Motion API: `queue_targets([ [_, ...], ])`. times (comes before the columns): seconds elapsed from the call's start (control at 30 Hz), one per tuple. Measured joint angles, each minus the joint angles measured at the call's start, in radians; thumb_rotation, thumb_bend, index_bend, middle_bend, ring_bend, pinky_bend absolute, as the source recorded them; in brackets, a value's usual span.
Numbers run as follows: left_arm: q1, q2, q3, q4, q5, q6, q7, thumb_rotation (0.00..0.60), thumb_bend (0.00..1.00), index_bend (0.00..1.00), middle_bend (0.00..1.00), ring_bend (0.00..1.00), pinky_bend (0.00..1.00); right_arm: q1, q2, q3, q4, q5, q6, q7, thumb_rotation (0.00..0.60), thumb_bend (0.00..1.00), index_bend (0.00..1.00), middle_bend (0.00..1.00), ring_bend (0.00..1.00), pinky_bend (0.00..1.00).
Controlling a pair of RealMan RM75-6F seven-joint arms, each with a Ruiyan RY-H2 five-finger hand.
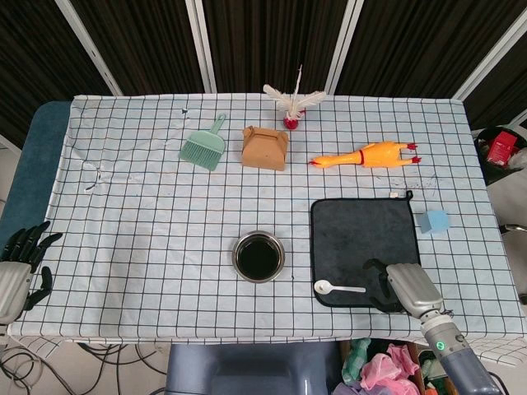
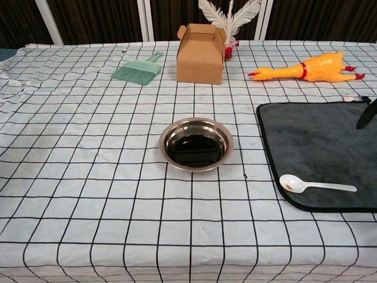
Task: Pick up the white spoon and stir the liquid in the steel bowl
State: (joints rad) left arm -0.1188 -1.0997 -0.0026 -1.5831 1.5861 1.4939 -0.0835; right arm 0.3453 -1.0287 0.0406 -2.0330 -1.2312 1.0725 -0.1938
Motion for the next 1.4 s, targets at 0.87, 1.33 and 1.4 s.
queue_targets([
  [0.87,0.003,0.002,-0.006,-0.003,-0.015,-0.004,0.009,0.600,0.73,0.15,0.00,0.00,0.00,-0.050,-0.417,0.002,0.263,0.121,0.137,-0.148,0.600,0.30,0.44,0.77,0.91,0.95],
  [1.33,0.002,0.001,-0.006,-0.005,-0.016,-0.008,0.016,0.600,0.73,0.15,0.00,0.00,0.00,-0.057,-0.445,0.013,0.304,0.135,0.146,-0.148,0.600,0.31,0.49,0.77,0.91,0.95],
  [1.4,0.002,0.001,-0.006,-0.005,-0.016,-0.008,0.016,0.600,0.73,0.15,0.00,0.00,0.00,-0.059,-0.452,0.013,0.314,0.135,0.146,-0.143,0.600,0.31,0.49,0.77,0.91,0.95],
])
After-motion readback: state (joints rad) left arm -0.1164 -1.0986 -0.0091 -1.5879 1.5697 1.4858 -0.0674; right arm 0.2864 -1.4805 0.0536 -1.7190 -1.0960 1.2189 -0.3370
